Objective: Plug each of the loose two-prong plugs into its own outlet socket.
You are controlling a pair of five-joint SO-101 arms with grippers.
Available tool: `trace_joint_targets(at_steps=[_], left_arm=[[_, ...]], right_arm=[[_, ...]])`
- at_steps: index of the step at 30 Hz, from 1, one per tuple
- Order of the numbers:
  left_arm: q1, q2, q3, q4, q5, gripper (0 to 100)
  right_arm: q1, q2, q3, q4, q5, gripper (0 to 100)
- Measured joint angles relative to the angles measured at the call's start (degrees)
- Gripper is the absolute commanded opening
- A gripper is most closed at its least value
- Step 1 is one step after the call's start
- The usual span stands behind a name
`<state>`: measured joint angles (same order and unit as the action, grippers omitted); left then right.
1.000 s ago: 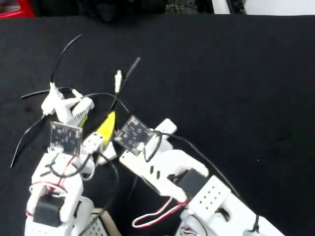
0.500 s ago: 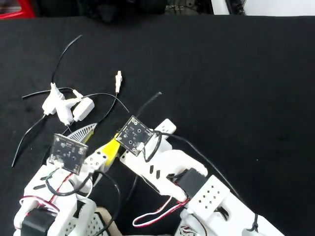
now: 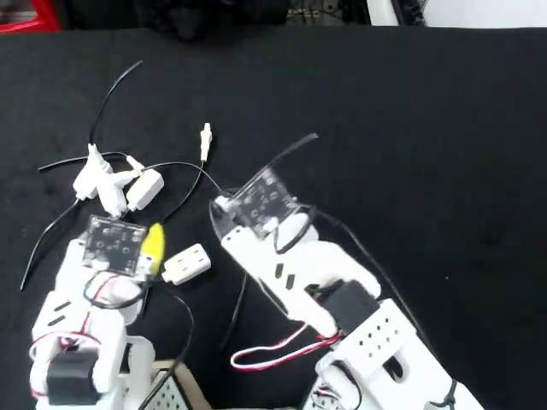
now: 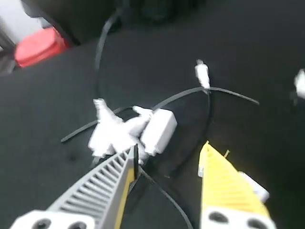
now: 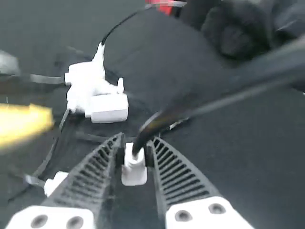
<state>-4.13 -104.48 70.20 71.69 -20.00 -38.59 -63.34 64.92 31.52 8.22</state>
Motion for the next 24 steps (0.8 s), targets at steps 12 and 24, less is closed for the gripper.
trace_joint_targets(at_steps=[12,24], left_arm=[[15.2,0.2,3.6,-10.0,13.8,23],[6.8,0.4,9.8,-19.2,18.1,23]], right_arm=[[-2.4,0.0,-2.5,0.5,-18.9,1.1],[-6.9,-0.9,-3.6,5.8,-19.3,1.1]])
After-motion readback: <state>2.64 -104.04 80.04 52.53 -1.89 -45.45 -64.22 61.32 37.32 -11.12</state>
